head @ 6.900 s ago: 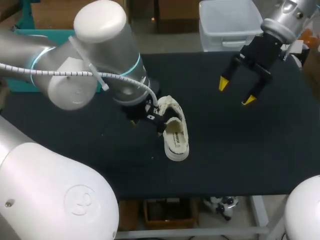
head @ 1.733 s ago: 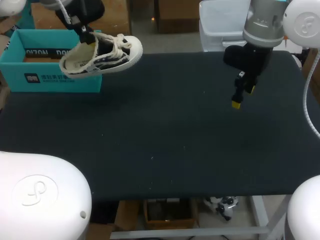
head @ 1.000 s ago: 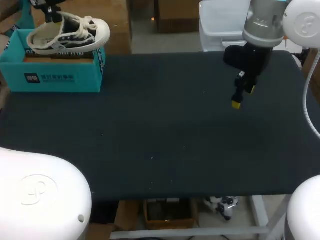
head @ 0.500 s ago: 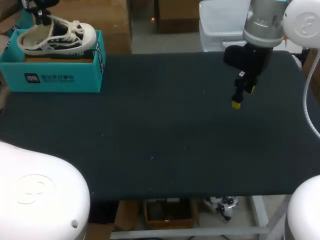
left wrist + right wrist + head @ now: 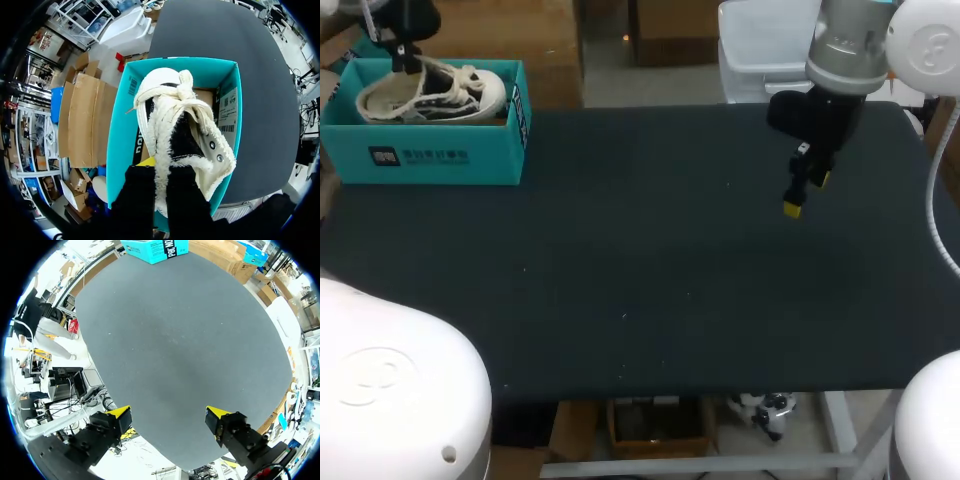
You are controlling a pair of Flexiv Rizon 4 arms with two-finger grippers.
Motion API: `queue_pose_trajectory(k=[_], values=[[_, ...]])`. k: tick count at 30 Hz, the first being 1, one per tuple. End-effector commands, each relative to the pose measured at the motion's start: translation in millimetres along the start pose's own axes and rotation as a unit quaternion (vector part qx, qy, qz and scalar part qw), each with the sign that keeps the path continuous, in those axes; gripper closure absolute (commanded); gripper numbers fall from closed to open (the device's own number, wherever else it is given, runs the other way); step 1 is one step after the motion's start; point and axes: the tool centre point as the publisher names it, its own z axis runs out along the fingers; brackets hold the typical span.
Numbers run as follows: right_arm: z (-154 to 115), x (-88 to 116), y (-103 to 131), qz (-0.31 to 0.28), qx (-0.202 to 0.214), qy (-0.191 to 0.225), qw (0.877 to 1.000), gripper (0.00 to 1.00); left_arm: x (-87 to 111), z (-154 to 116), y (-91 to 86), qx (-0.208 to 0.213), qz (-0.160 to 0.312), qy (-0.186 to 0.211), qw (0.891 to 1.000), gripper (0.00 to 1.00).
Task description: Open the shoe tongue, take the insole out of the shoe, put the insole back into the shoe, and pack the shoe into the shoebox
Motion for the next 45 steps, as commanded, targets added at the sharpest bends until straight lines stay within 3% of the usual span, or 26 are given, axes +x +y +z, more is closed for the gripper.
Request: queue_pose_trajectory(k=[1, 8, 9, 10, 12, 13, 14, 16, 17, 18, 19, 25, 34, 40, 45], values=[[-0.1, 0.0, -0.8, 0.000, 0.000, 0.000, 1.000, 0.00, -0.4, 16.3, 1.1, -0.002, 0.003, -0.003, 1.000, 1.00], [-0.1, 0.0, -0.8, 0.000, 0.000, 0.000, 1.000, 0.00, 2.3, 44.5, 5.4, -0.011, -0.004, 0.007, 1.000, 1.00], [-0.1, 0.0, -0.8, 0.000, 0.000, 0.000, 1.000, 0.00, 2.2, 47.2, 5.5, -0.012, -0.007, 0.009, 1.000, 0.74], [-0.1, 0.0, -0.8, 0.000, 0.000, 0.000, 1.000, 0.00, 2.5, 49.6, 5.7, -0.013, -0.007, 0.009, 1.000, 0.58], [-0.1, 0.0, -0.8, 0.000, 0.000, 0.000, 1.000, 0.00, 4.0, 53.0, 6.3, -0.013, -0.007, 0.008, 1.000, 0.47], [-0.1, 0.0, -0.8, 0.000, 0.000, 0.000, 1.000, 0.00, 4.3, 54.6, 6.4, -0.014, -0.007, 0.008, 1.000, 0.33], [-0.1, 0.0, -0.8, 0.000, 0.000, 0.000, 1.000, 0.00, 4.9, 56.5, 6.7, -0.013, -0.007, 0.010, 1.000, 0.26], [-0.1, 0.0, -0.8, 0.000, 0.000, 0.000, 1.000, 0.00, 6.2, 60.7, 7.6, -0.014, -0.008, 0.013, 1.000, 0.29], [-0.1, 0.0, -0.8, 0.000, 0.000, 0.000, 1.000, 0.00, 6.4, 61.1, 7.8, -0.013, -0.011, 0.016, 1.000, 0.25], [-0.1, 0.0, -0.8, 0.000, 0.000, 0.000, 1.000, 0.00, 6.7, 61.4, 8.3, -0.009, -0.012, 0.019, 1.000, 0.04], [-0.1, 0.0, -0.8, 0.000, 0.000, 0.000, 1.000, 0.00, 7.7, 60.3, 9.1, -0.007, -0.012, 0.019, 1.000, 0.00], [-0.1, 0.0, -0.8, 0.000, 0.000, 0.000, 1.000, 0.00, 17.0, 38.8, -1.5, 0.005, -0.008, 0.027, 1.000, 0.00], [-0.1, 0.0, -0.8, 0.000, 0.000, 0.000, 1.000, 0.00, 44.4, -15.0, -37.7, 0.010, -0.031, 0.029, 0.999, 0.00], [-0.1, 0.0, -0.8, 0.000, 0.000, 0.000, 1.000, 0.00, 72.3, -39.9, -64.6, 0.000, -0.045, 0.039, 0.998, 0.00], [-0.1, 0.0, -0.8, 0.000, 0.000, 0.000, 1.000, 0.00, 109.7, -54.6, -87.5, -0.017, -0.057, 0.042, 0.997, 0.00]])
